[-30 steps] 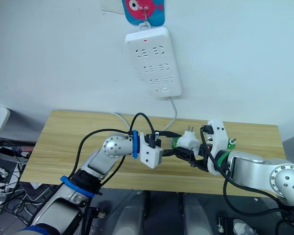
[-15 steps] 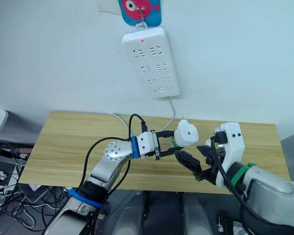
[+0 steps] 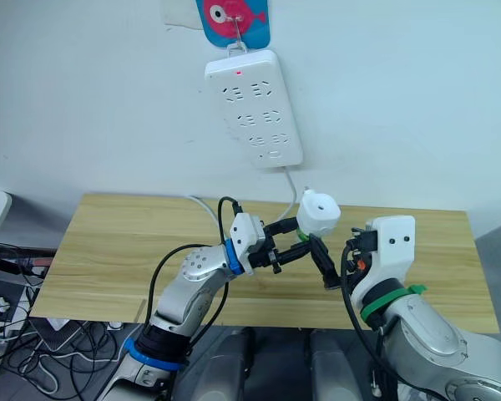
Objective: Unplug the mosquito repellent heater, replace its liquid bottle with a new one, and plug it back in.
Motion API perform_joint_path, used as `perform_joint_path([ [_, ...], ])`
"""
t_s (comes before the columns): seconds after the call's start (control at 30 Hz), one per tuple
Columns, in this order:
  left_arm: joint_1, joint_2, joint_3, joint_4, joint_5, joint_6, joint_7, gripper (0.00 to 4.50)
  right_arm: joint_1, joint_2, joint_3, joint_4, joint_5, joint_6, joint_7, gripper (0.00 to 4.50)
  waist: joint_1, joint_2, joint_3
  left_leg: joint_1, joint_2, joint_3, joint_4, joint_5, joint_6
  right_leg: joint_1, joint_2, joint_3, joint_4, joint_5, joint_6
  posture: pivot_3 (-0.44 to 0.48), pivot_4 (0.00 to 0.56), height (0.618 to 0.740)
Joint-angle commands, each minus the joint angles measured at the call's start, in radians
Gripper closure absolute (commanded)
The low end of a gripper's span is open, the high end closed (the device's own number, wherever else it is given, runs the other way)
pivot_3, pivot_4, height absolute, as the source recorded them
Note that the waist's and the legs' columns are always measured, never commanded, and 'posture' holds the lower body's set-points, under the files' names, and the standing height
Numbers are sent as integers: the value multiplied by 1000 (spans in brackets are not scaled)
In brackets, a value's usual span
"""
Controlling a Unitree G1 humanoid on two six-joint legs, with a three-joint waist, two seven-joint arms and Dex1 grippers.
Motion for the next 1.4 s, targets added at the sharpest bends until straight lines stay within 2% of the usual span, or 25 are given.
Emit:
perform_joint_path([
  [0.03, 5, -4, 1, -63, -25, -6, -11, 2282, -25, 70, 15, -38, -41, -14, 6, 37, 0, 0, -1, 0, 0, 0, 0, 0, 0, 0, 0, 0, 0, 0, 0, 44, 287, 740],
  [0.43, 10, -20, -8, -90, -53, 22, -19, 2282, -88, 211, 27, 12, -104, 56, 46, 37, 0, 1, -13, 0, 0, 0, 0, -2, 4, 0, 0, 0, 0, 0, 0, 54, 288, 740],
  [0.7, 5, -25, -12, -95, -72, 46, -28, 2282, -117, 248, 11, 27, -138, 103, 63, 37, 0, 1, -13, 0, 0, 0, 0, -2, 4, 0, 0, 0, 0, 1, -1, 51, 294, 740],
  [0.8, 3, -27, -14, -94, -72, 48, -30, 2282, -118, 257, 2, 28, -149, 112, 71, 533, 0, 1, -13, 0, 0, 0, 0, -2, 4, 0, 0, -1, 0, 0, -1, 51, 296, 740],
  [0.9, 1, -27, -15, -92, -73, 52, -32, 2282, -119, 270, -6, 26, -158, 123, 75, 1480, 0, 1, -13, 0, 0, 0, 0, -2, 4, 0, 0, -1, 0, 0, -1, 51, 299, 740],
  [1.1, 7, -15, -19, -99, -72, 64, -44, 2282, -114, 287, -20, 24, -174, 144, 88, 1571, 0, 1, -13, 0, 0, 0, 0, -2, 4, 0, 0, -1, 1, 1, -1, 53, 301, 740],
  [1.23, 16, 25, 7, -137, -108, 100, -72, 1002, -110, 281, -55, 47, -197, 149, 115, 1571, 0, 1, -13, 0, 0, 0, 0, -2, 4, 0, 0, -1, 1, 1, -1, 63, 299, 740],
  [1.3, 25, 64, 38, -170, -148, 140, -88, 227, -109, 276, -81, 62, -207, 148, 133, 1571, -1, 1, -13, 0, 0, 0, 0, -2, 4, 0, 0, -1, 1, 1, -1, 73, 301, 740],
  [1.33, 28, 84, 54, -182, -166, 156, -96, 50, -109, 274, -93, 67, -211, 149, 143, 1571, -1, 1, -13, 0, 0, 0, 0, -2, 4, 0, 0, -1, 1, 0, -1, 73, 301, 740],
  [1.4, 30, 131, 98, -191, -195, 173, -111, 0, -111, 266, -120, 82, -225, 151, 165, 1571, -1, 1, -13, 0, 0, 0, 0, -2, 4, 0, 0, -1, 1, 0, -1, 82, 307, 740],
])
